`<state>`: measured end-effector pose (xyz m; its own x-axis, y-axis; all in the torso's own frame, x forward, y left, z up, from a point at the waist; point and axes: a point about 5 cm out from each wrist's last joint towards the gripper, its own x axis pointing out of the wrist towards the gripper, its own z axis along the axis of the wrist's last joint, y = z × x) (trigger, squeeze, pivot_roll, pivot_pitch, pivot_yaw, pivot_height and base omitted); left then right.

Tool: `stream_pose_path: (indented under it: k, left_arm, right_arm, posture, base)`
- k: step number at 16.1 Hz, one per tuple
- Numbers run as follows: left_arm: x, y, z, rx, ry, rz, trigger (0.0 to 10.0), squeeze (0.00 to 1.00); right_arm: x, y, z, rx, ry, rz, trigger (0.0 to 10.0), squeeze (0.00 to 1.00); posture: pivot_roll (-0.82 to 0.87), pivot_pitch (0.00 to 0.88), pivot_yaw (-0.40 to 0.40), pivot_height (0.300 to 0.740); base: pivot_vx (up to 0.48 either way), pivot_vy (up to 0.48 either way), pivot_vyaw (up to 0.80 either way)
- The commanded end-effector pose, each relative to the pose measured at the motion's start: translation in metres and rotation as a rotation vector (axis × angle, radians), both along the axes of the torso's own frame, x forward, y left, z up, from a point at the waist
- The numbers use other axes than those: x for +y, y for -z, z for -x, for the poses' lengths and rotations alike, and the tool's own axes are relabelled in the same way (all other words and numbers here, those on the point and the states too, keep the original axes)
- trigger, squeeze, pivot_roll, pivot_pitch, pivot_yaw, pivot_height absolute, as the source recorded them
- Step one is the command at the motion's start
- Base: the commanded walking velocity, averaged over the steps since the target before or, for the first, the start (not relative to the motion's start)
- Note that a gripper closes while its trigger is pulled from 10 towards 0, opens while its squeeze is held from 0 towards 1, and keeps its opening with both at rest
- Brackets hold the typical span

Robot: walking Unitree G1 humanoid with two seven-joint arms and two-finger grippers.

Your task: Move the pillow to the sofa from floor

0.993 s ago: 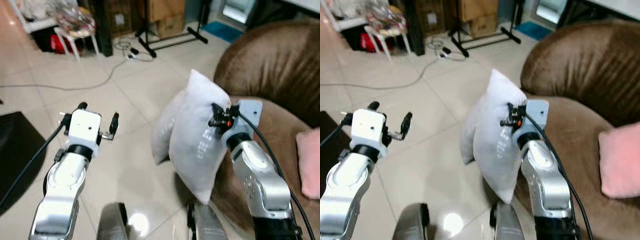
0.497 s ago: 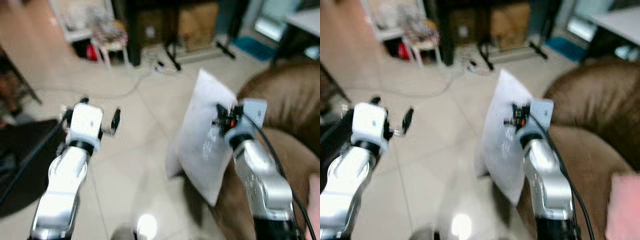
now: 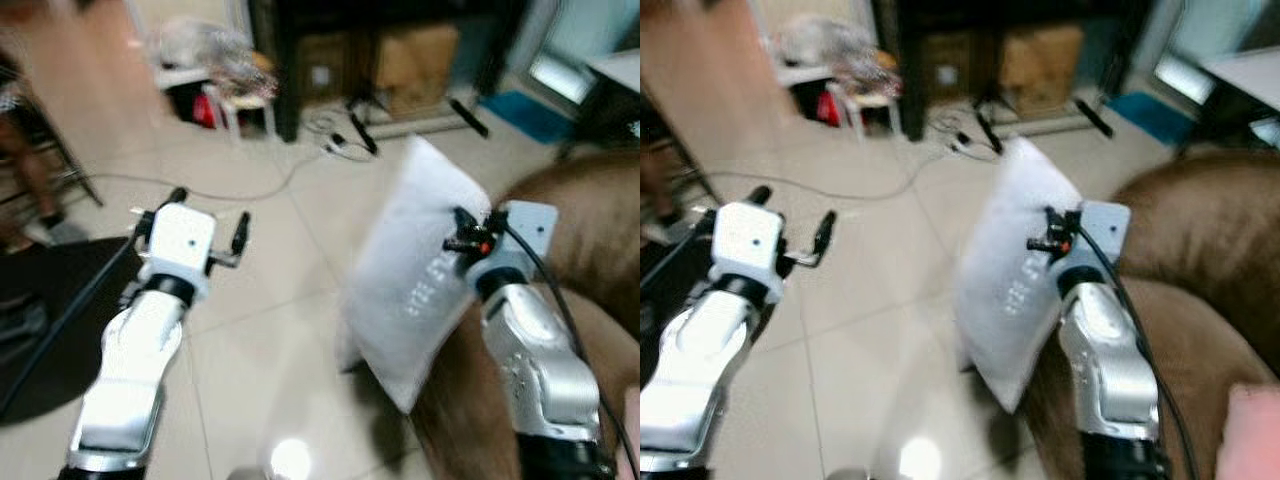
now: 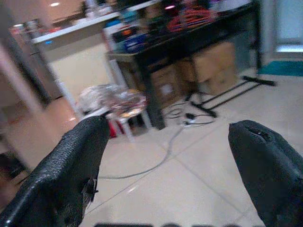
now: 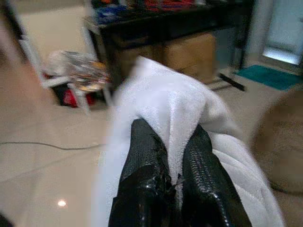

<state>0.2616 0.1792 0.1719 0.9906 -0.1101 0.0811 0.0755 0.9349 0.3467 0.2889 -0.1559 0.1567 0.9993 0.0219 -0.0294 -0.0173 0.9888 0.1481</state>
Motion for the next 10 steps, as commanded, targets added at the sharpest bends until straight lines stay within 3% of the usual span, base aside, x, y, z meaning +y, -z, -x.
stream_pose_path:
  k: [1, 6, 10]
  left_arm:
    - [-0.002, 0.001, -0.001, 0.009, 0.011, 0.002, 10.0, 0.66]
    - [-0.003, 0.001, -0.002, 0.010, 0.016, -0.002, 10.0, 0.66]
    - [-0.002, -0.003, -0.003, -0.012, 0.010, 0.028, 10.0, 0.67]
  right_arm:
    - [0.001, -0.012, 0.001, -0.055, -0.005, 0.004, 10.0, 0.00]
    - [0.001, -0.011, 0.001, -0.052, -0.002, 0.005, 10.0, 0.00]
    - [0.012, -0.015, 0.000, -0.068, -0.070, -0.008, 10.0, 0.00]
  posture:
    - [-0.14, 0.000, 0.003, 0.740]
    - [-0.14, 0.000, 0.003, 0.740]
    - [-0.14, 0.000, 0.003, 0.740]
  base:
    - [0.000, 0.000, 0.00]
    - [0.000, 0.000, 0.00]
    - [0.000, 0.000, -0.12]
